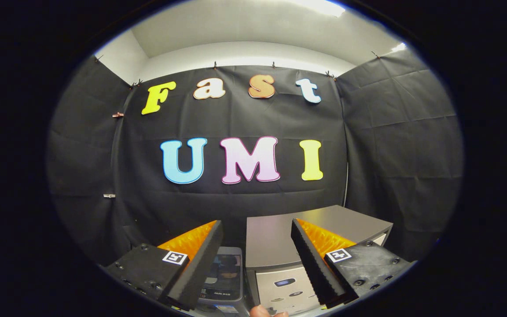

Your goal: Put the clothes into the washing machine and then close the washing machine lid.

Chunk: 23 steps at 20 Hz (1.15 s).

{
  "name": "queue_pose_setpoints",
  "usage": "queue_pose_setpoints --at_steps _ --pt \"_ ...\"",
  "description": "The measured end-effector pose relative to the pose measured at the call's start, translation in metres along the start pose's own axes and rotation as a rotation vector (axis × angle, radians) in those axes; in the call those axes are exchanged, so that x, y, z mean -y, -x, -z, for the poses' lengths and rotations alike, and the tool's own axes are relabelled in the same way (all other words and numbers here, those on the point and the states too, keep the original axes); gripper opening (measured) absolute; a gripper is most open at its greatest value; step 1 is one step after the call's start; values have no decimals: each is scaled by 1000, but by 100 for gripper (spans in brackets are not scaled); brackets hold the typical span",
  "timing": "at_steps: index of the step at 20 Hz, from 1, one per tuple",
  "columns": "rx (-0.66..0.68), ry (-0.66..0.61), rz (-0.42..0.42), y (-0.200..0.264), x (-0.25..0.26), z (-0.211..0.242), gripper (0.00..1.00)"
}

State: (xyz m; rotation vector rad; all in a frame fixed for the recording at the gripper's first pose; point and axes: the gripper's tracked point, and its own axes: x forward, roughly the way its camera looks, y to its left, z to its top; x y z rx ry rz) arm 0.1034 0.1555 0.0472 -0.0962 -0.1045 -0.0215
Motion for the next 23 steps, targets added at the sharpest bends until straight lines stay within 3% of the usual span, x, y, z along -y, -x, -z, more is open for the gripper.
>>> queue_pose_setpoints --at_steps 23 --pt "46 -26 9 7 -4 -11 99"
